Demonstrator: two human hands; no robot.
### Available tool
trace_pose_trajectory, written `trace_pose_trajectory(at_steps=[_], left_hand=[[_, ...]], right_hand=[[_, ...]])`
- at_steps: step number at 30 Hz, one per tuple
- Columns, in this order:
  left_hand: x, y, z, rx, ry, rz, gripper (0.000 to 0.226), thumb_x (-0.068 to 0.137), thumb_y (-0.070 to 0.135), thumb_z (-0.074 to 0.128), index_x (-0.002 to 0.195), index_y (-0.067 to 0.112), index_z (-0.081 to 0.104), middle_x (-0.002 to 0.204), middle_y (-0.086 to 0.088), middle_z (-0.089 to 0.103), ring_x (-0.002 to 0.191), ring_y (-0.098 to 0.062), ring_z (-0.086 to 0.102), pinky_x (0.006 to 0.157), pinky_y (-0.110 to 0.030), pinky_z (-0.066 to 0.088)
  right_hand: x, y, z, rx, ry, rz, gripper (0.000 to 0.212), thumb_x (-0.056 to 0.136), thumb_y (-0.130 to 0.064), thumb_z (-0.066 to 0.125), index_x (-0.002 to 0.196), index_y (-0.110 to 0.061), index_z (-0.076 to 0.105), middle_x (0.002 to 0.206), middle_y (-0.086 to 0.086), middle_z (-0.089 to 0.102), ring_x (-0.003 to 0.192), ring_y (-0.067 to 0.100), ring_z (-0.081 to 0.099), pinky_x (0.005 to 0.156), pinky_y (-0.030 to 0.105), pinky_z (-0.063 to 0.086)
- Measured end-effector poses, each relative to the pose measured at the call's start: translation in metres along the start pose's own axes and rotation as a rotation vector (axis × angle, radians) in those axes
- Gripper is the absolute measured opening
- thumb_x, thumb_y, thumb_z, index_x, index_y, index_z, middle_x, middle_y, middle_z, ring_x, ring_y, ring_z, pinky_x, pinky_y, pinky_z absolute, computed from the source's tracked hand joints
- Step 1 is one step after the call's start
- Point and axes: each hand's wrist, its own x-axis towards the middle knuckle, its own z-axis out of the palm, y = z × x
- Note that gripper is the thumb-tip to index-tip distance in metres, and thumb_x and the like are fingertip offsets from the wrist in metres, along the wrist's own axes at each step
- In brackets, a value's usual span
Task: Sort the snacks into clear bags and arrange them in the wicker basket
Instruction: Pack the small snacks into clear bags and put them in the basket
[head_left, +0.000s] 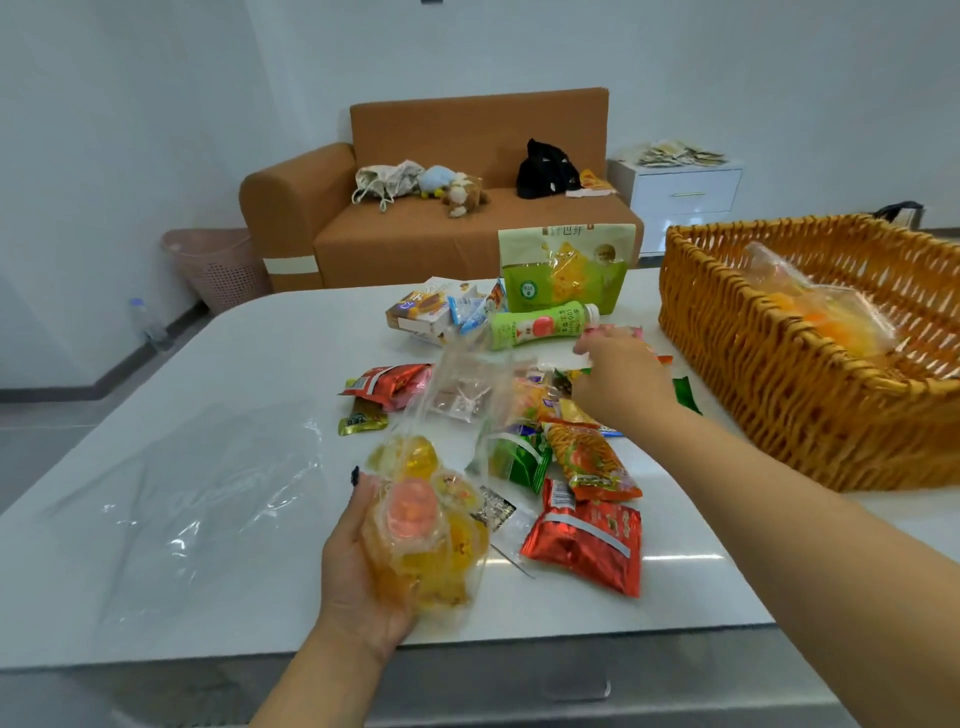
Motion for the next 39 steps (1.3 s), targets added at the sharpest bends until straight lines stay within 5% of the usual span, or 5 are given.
trace_pose_trajectory(at_steps=[6,13,22,28,39], left_hand=[[-0.028,-0.001,0.011,0.065,0.151,0.047,0.057,0.073,0.045,0.069,0.121,0.015,0.068,0.109,-0.017,0.07,0.095,-0.033,0.069,0.083,-0.05,0.055],[-0.102,-0.015,0.03,0.235,0.15,-0.013,0.041,0.094,0.034,0.052,0.124,0.01,0.065,0.107,-0.018,0.072,0.087,-0.033,0.071,0.087,-0.048,0.052],[-0.163,-0.059,0.046,0.323,0.122,-0.151,0.045,0.063,0.027,0.079,0.103,0.007,0.075,0.106,-0.025,0.069,0.088,-0.036,0.068,0.084,-0.046,0.053],[-0.15,-0.075,0.05,0.191,0.159,-0.193,0.064,0.077,0.039,0.063,0.131,0.006,0.057,0.12,-0.027,0.065,0.107,-0.043,0.064,0.09,-0.051,0.052],[-0.125,-0.079,0.049,0.094,0.05,-0.239,0.053,0.084,0.049,0.054,0.105,0.005,0.076,0.105,-0.023,0.07,0.093,-0.038,0.068,0.093,-0.048,0.048]], right_hand=[[-0.094,-0.014,-0.077,0.821,-0.286,0.16,0.017,0.088,-0.013,0.057,0.093,-0.007,0.072,0.061,0.007,0.064,0.045,0.016,0.054,0.047,0.023,0.039],[-0.181,-0.007,-0.138,0.827,-0.447,-0.117,0.018,0.089,-0.009,0.061,0.083,-0.012,0.078,0.056,0.009,0.058,0.05,0.019,0.052,0.046,0.027,0.038],[-0.217,-0.006,-0.148,0.622,-0.523,-0.468,0.013,0.075,-0.022,0.08,0.088,-0.025,0.079,0.08,-0.001,0.072,0.065,0.01,0.06,0.058,0.021,0.046],[-0.204,0.009,-0.123,0.395,-0.734,-0.264,0.022,0.072,-0.033,0.076,0.086,-0.016,0.077,0.082,0.001,0.074,0.071,0.016,0.063,0.067,0.034,0.052],[-0.186,-0.012,-0.132,0.588,-0.855,-0.339,0.029,0.087,-0.021,0.07,0.114,-0.012,0.063,0.106,0.005,0.071,0.097,0.014,0.068,0.087,0.038,0.057]])
